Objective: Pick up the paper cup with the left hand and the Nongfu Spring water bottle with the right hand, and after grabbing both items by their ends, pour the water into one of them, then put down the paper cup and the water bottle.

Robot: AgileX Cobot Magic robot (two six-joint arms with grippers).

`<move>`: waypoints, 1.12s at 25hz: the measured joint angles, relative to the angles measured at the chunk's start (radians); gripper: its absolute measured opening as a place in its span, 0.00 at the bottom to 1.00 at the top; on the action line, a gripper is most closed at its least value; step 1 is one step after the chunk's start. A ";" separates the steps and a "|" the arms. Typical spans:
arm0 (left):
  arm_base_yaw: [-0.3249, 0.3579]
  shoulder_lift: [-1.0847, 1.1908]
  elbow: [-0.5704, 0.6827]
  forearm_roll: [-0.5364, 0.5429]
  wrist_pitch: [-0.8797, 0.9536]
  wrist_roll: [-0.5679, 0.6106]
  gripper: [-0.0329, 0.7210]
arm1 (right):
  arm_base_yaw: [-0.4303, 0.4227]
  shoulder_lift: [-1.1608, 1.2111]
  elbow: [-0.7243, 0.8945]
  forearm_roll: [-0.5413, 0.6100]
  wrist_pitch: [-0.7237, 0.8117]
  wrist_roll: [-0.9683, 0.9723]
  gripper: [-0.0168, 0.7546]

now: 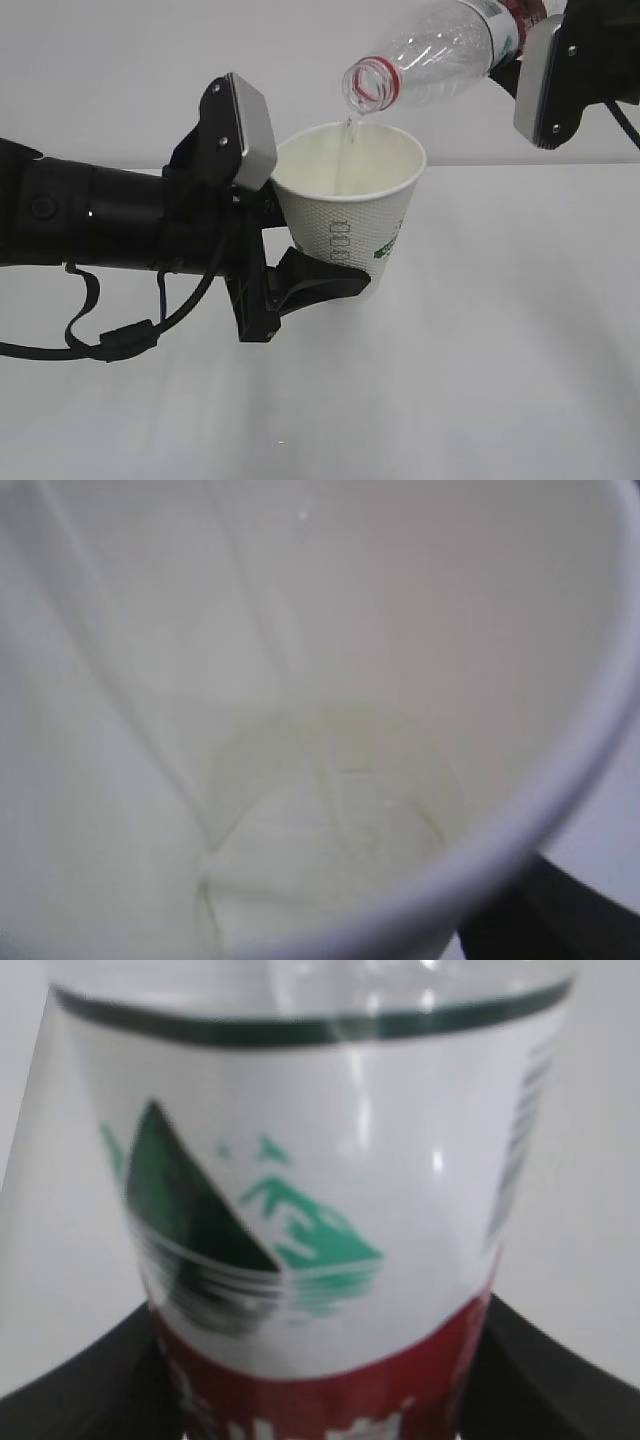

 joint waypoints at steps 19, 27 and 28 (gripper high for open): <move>0.000 0.000 0.000 0.000 0.000 0.000 0.71 | 0.000 0.000 0.000 0.000 0.000 -0.006 0.69; 0.000 0.000 0.000 0.001 0.000 0.000 0.71 | 0.000 0.000 0.000 0.000 -0.001 -0.006 0.69; 0.000 0.000 0.000 0.001 0.000 0.000 0.71 | 0.000 0.000 0.000 0.000 -0.001 -0.006 0.69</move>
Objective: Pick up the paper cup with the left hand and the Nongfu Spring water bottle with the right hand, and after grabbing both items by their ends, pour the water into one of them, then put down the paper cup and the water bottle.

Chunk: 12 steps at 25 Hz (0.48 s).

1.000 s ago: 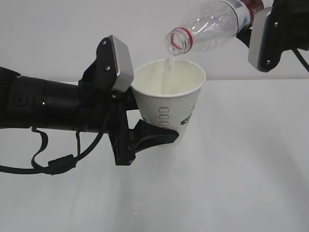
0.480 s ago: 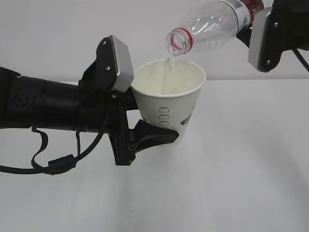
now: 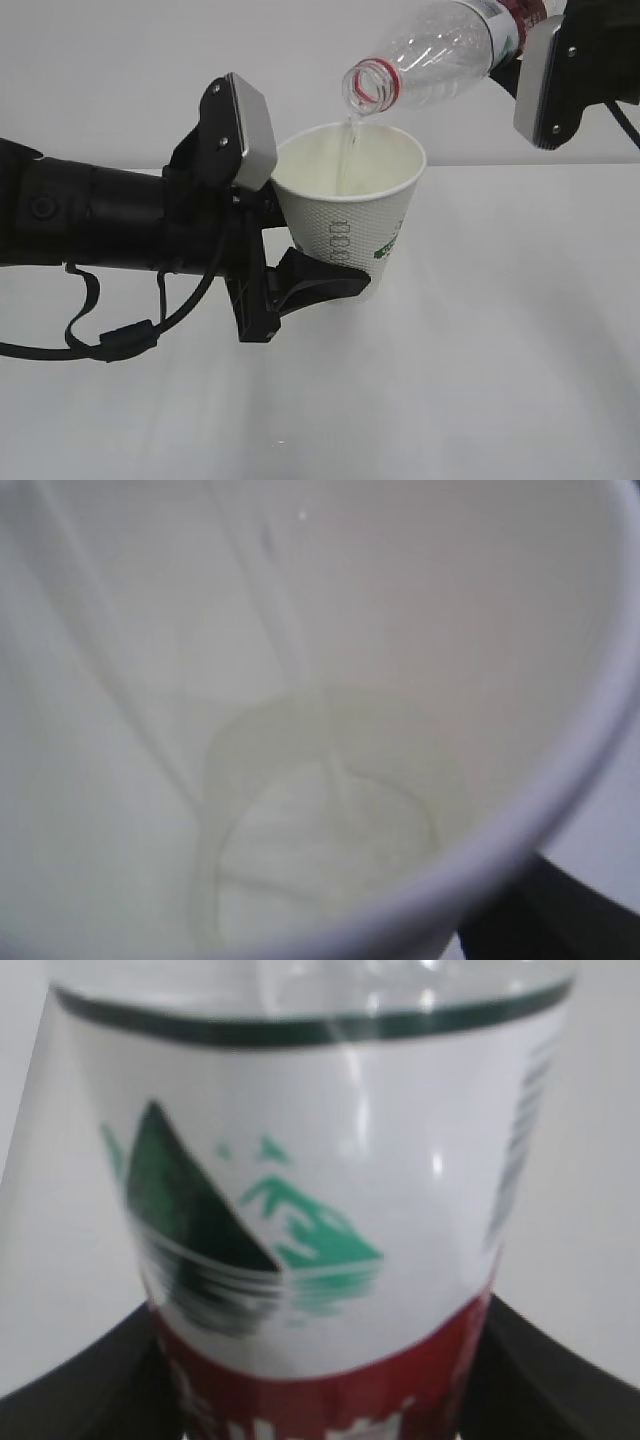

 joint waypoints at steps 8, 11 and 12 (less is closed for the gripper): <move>0.000 0.000 0.000 0.000 0.000 0.000 0.71 | 0.000 0.000 0.000 0.000 0.000 -0.008 0.69; 0.000 0.000 0.000 0.000 0.000 0.000 0.71 | 0.000 0.000 0.000 0.000 0.000 -0.010 0.69; 0.000 0.000 0.000 0.000 0.000 0.000 0.71 | 0.000 0.000 0.000 0.000 0.000 -0.010 0.69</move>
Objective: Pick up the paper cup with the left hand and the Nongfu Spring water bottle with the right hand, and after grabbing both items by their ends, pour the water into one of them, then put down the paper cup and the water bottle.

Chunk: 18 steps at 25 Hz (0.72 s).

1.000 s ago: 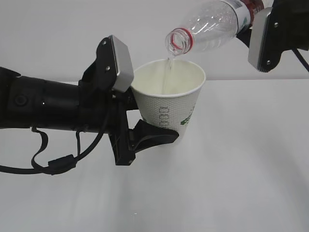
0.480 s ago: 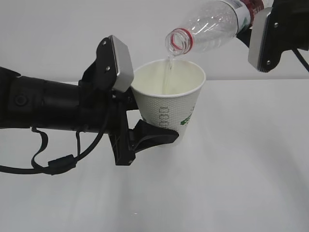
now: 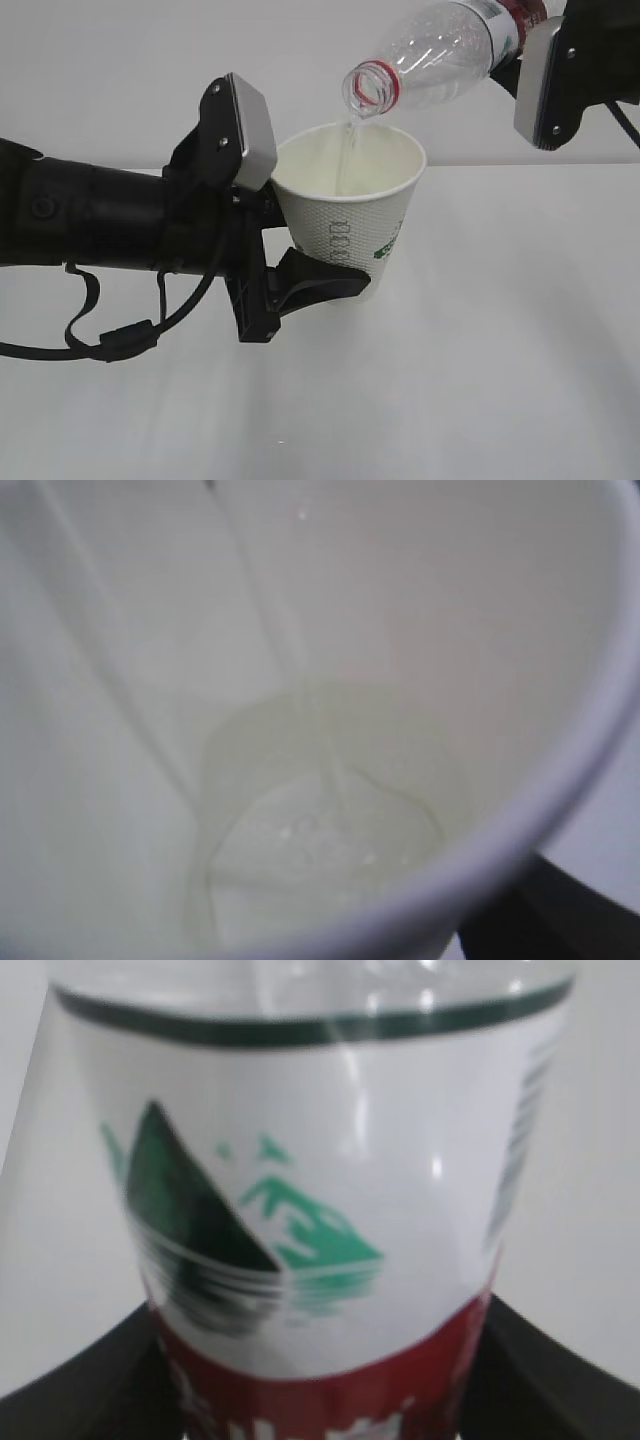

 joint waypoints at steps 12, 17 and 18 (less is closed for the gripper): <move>0.000 0.000 0.000 0.000 0.000 0.000 0.71 | 0.000 0.000 0.000 0.000 -0.002 -0.004 0.69; 0.000 0.000 0.000 0.000 0.000 0.000 0.71 | 0.000 0.000 0.000 0.000 -0.002 -0.004 0.69; 0.000 0.000 0.000 0.000 0.000 0.000 0.71 | 0.000 0.000 0.000 0.000 -0.002 -0.004 0.69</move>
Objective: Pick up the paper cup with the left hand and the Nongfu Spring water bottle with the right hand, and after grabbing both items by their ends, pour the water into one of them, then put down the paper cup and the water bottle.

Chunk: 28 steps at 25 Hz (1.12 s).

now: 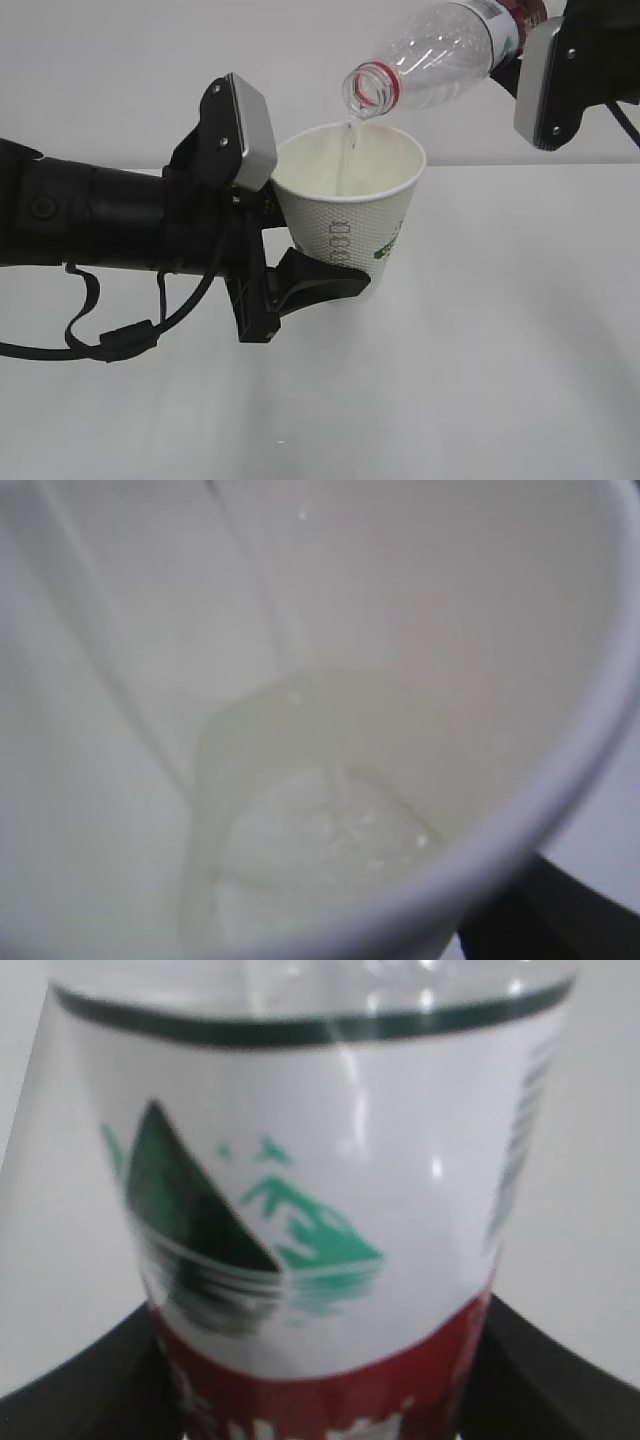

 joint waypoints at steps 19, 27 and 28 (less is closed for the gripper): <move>0.000 0.000 0.000 0.004 0.000 0.000 0.71 | 0.000 0.000 0.000 0.000 0.000 -0.004 0.69; 0.000 0.000 0.000 0.004 0.000 0.000 0.71 | 0.000 0.000 0.000 0.002 0.000 -0.004 0.69; 0.000 0.000 0.000 0.004 0.000 0.000 0.71 | 0.000 0.000 0.000 0.002 0.000 -0.004 0.69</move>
